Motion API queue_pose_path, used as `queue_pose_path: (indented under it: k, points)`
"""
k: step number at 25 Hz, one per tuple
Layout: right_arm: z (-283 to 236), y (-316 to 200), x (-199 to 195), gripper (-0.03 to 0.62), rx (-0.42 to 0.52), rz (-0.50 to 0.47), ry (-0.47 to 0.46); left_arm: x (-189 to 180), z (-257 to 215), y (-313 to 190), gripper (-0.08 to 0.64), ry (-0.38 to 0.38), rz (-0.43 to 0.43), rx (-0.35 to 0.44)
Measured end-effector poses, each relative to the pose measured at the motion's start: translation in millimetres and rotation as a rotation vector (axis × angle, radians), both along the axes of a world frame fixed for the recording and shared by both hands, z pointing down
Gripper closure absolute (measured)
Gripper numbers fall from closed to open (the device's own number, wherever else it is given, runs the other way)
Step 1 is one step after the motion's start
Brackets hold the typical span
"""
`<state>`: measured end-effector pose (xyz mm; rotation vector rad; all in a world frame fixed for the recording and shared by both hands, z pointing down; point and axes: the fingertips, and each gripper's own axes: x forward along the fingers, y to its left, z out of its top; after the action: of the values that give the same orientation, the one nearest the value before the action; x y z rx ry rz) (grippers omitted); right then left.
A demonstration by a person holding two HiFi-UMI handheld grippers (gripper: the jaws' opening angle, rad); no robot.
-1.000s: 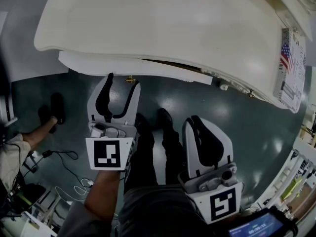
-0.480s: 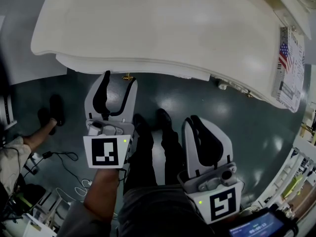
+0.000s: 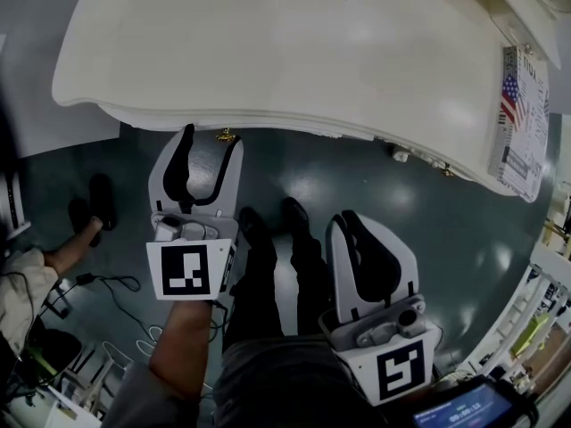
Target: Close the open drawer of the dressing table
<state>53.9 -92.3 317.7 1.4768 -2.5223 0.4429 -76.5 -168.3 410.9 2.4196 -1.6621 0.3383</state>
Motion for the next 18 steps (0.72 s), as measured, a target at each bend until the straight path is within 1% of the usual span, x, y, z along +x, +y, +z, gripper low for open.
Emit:
queue_pose_path:
  k: [18]
  points:
    - [2, -4, 11, 0.577, -0.006, 0.018, -0.002, 1, 1, -15, 0.311, -0.020, -0.001, 0.013]
